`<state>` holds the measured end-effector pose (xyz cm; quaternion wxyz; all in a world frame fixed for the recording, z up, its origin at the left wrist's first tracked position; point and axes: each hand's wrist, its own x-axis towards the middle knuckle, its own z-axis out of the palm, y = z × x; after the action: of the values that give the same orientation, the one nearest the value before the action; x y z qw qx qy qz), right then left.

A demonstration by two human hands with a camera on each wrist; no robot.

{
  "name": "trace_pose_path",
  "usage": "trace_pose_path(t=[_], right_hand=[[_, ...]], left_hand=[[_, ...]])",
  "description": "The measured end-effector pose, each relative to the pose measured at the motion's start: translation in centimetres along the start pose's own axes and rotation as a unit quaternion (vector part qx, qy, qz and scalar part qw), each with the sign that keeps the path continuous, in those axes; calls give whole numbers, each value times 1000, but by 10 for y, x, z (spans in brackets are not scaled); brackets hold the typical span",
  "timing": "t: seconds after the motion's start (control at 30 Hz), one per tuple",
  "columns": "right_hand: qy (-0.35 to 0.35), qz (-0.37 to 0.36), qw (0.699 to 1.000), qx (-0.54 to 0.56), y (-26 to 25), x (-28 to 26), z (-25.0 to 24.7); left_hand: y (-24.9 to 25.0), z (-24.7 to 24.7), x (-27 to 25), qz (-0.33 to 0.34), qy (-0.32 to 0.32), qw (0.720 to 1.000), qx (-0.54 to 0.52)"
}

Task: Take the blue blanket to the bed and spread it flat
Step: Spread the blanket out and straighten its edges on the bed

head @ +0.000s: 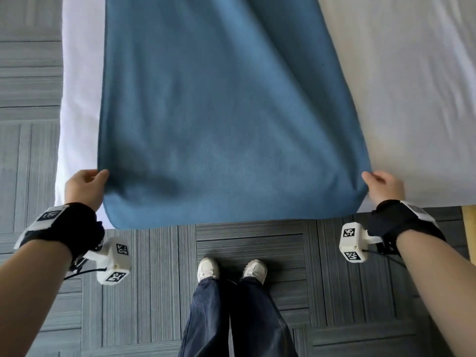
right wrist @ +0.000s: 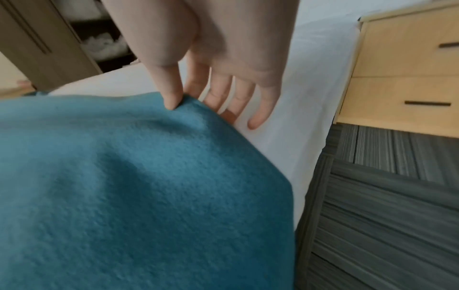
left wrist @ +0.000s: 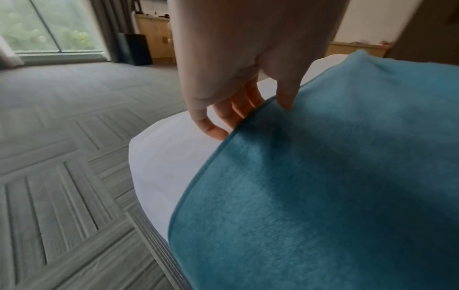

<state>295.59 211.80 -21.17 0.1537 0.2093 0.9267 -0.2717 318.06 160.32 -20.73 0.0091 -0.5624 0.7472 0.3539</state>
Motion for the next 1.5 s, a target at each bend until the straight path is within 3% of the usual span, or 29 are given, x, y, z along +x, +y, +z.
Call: trace_pose_path(t=[0.1,0.17,0.3,0.4,0.5,0.6,0.73,0.97,1.17,1.33,1.5], right_hand=[[48,-17,999,-7,6,-7,-10],[48,-17,999,-13,8,-13,-12],[-7,19,998,-63,-8,-12,-9],[41,2,996,-74,-32,-17,-2],[70,-79,991,-85,-61,-42,17],[39,-192,974,-110,-91,-68,43],[-9,-243,959,-144,-131,-101,80],[-37,-164,976,-142,-205,-154,158],[-42,-85,979,-179,-249,-185,200],[-42,-76,979,-185,-253,-183,202],[-27,-113,978,-171,-263,-156,197]], left_hand=[[-3,-3,-10,22,72,997,-1],[-9,-7,-18,33,88,996,-4],[-19,-16,-15,11,-5,1000,10],[-19,-20,-7,-18,-67,998,7],[-10,-16,-2,-12,-77,997,-14],[7,-12,15,-2,-77,996,-41],[41,-9,60,36,-89,992,-83],[109,-7,137,48,-180,973,-135],[94,-19,159,15,-186,975,-123],[91,-22,167,5,-202,974,-102],[101,-23,170,-31,-226,967,-116]])
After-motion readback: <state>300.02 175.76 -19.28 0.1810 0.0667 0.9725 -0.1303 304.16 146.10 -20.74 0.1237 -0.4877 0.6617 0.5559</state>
